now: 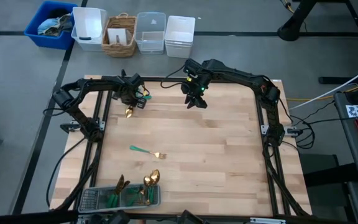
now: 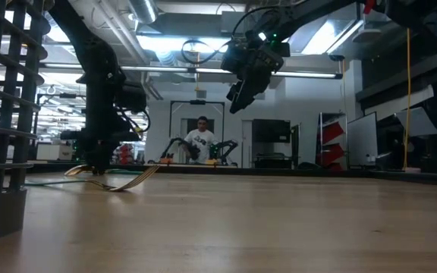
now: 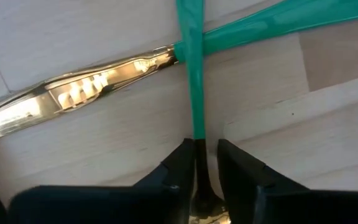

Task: Sort silverware
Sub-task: Put the spoon into the cutlery rack

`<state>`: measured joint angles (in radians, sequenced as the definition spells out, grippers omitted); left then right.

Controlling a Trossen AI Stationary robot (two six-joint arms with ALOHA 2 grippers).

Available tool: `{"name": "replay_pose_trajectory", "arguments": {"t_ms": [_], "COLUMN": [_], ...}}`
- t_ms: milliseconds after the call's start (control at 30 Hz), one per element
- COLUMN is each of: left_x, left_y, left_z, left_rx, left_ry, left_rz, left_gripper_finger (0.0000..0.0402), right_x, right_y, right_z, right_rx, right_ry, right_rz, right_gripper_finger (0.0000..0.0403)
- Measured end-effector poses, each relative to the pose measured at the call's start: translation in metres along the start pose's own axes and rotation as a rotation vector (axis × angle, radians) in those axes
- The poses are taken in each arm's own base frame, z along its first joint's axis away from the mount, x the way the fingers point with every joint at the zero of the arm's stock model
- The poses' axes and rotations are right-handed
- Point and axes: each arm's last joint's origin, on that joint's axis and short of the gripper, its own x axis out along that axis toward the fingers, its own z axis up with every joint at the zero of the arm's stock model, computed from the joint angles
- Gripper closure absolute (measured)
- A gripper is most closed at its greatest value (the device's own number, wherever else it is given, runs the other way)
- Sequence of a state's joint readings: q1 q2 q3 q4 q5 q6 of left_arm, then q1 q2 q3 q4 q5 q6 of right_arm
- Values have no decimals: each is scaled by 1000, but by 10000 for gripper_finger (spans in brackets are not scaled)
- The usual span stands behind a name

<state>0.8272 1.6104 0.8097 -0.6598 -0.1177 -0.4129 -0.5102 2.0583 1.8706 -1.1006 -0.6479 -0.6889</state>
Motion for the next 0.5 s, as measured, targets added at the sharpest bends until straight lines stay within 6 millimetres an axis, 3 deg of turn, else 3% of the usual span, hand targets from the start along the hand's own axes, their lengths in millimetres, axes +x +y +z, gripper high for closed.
{"name": "replay_pose_trajectory", "arguments": {"t_ms": [167,333,500], "left_x": [0,-5,-20], "left_y": [0,0,-2], "left_z": [-1,-3,-7], "left_rx": [2,-1,2], "left_ry": [3,16,39], "left_rz": [-5,-63,-231], "left_gripper_finger": [390,386,395], "right_x": [0,0,0], "right_y": [0,0,3], "right_z": [0,0,0], "right_rx": [0,4,-18], "right_ry": [0,2,-35], "right_rz": [0,5,72], "right_gripper_finger": [253,253,253]}}
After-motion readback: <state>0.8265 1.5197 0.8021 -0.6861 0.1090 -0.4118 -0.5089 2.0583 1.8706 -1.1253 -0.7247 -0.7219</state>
